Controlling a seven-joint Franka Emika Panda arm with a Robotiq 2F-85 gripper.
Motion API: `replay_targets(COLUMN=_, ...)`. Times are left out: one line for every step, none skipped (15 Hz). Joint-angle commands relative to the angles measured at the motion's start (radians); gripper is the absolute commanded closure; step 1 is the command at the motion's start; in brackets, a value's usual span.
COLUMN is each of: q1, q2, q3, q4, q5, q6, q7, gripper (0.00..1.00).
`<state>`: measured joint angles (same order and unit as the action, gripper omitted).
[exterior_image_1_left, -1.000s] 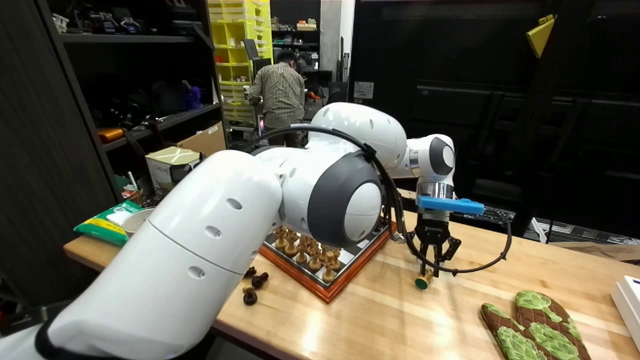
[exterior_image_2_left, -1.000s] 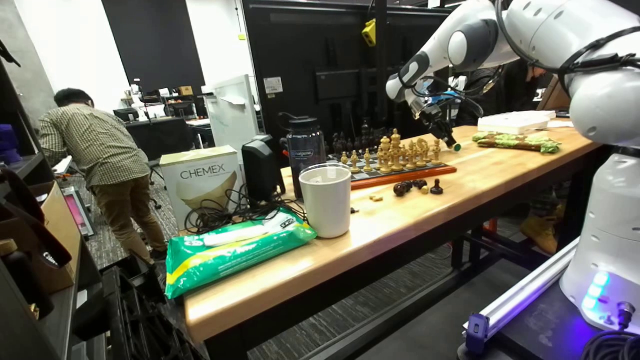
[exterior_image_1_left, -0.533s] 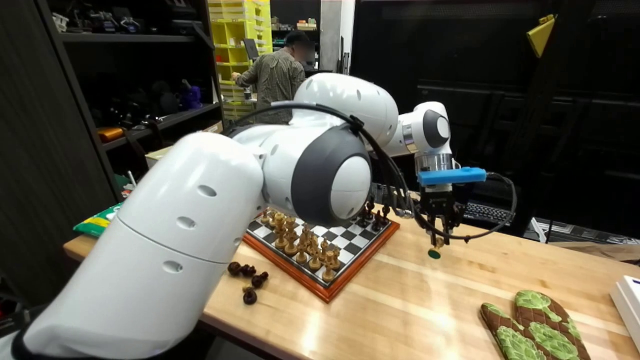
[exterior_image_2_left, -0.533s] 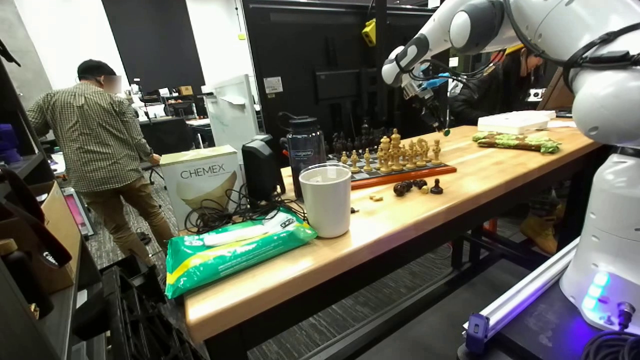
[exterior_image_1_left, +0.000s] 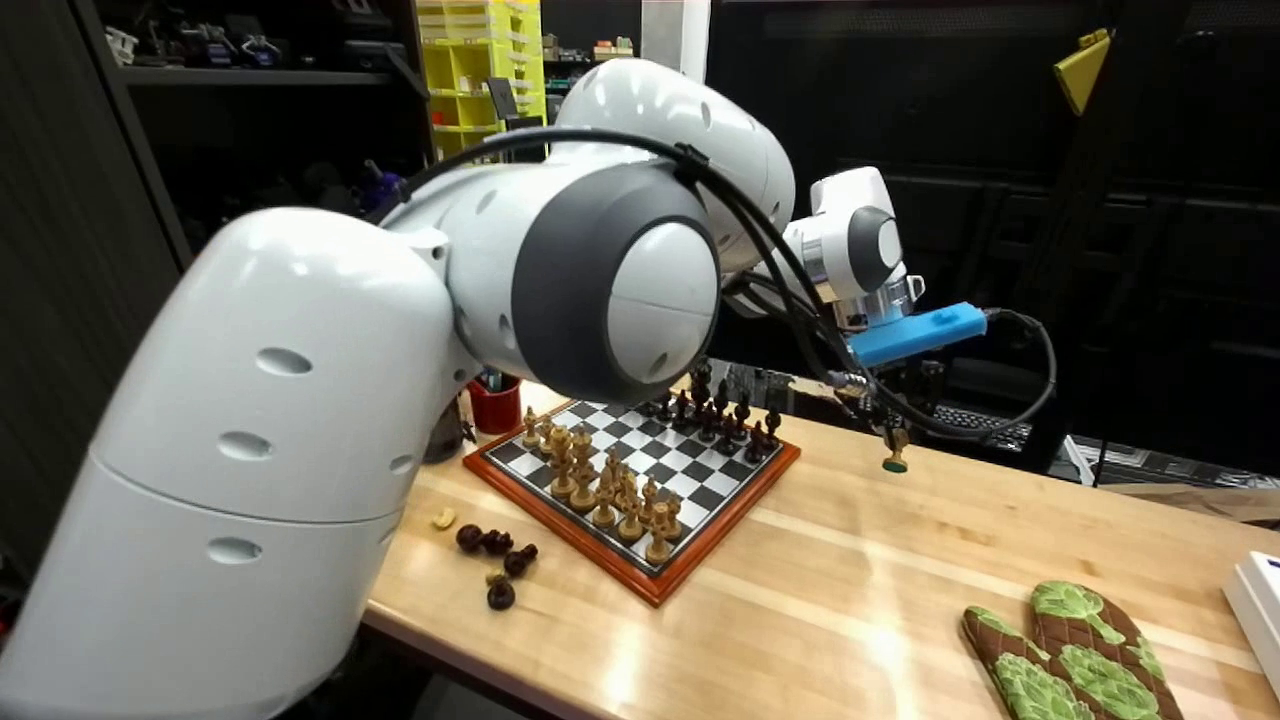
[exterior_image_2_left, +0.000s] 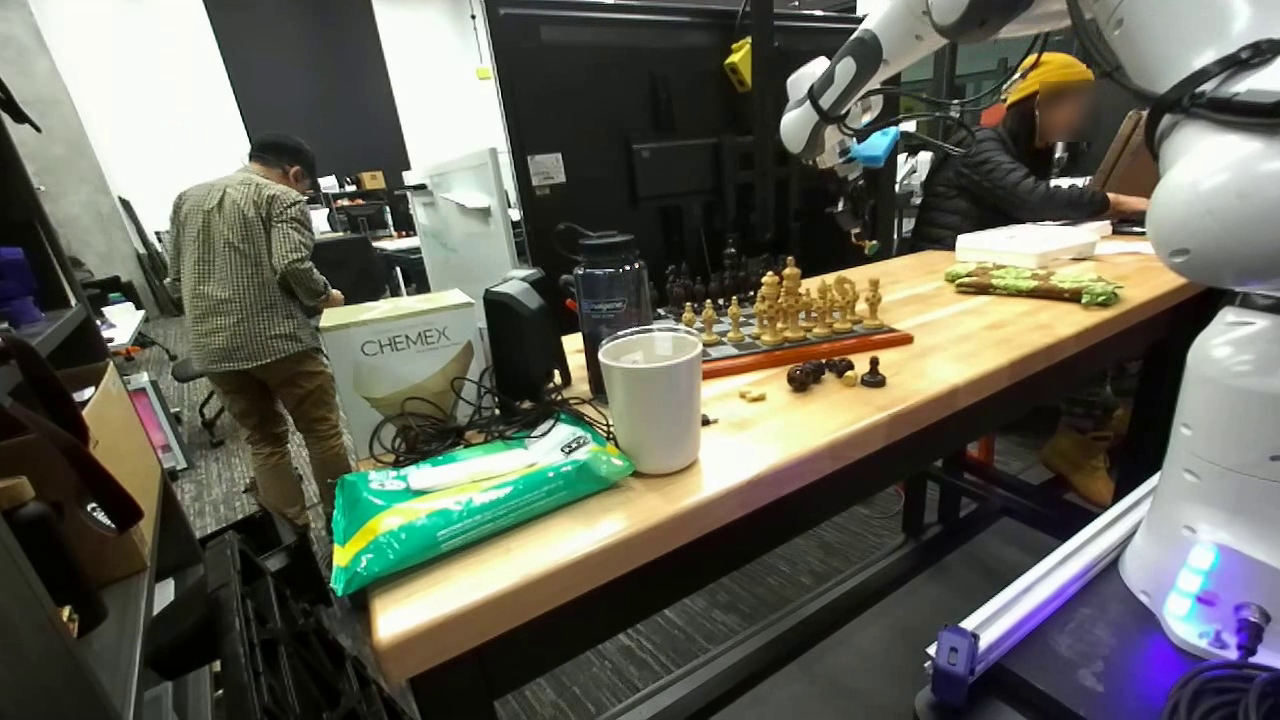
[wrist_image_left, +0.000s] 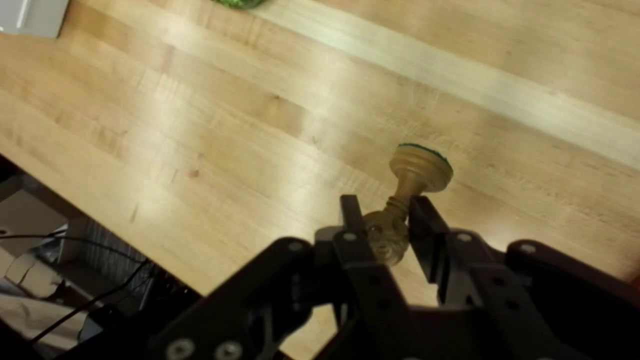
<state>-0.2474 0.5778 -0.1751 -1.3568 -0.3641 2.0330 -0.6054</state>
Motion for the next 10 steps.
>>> replay_targets(q1=-0.032, q2=-0.142, q3=0.017, q4=-0.235, q5=-0.005, q6=0.274, q7=0.003, gripper=0.93)
replay_targets(q1=-0.042, q2=-0.165, q3=0.019, q4=-0.286, q5=0.0, q6=0.353, q7=-0.004, gripper=0.93)
replay_targets(q1=-0.055, q2=-0.188, q3=0.025, q4=-0.336, q5=0.016, q6=0.438, q7=-0.021, gripper=0.93)
replay_targets(q1=-0.067, q2=-0.206, q3=0.029, q4=-0.385, q5=0.03, q6=0.522, q7=-0.032, gripper=0.93)
replay_targets(q1=-0.082, q2=-0.223, q3=0.036, q4=-0.438, q5=0.047, q6=0.605, q7=-0.05, gripper=0.93)
replay_targets(q1=-0.097, q2=-0.242, q3=0.045, q4=-0.489, q5=0.069, q6=0.676, q7=-0.07, gripper=0.93)
replay_targets(q1=-0.111, q2=-0.258, q3=0.055, q4=-0.541, q5=0.094, q6=0.745, q7=-0.087, gripper=0.93)
replay_targets(q1=-0.132, q2=-0.269, q3=0.074, q4=-0.585, q5=0.131, q6=0.806, q7=-0.121, gripper=0.93)
replay_targets(q1=-0.151, q2=-0.275, q3=0.093, q4=-0.625, q5=0.165, q6=0.861, q7=-0.153, gripper=0.93)
replay_targets(q1=-0.178, q2=-0.279, q3=0.122, q4=-0.659, q5=0.207, q6=0.913, q7=-0.196, gripper=0.93)
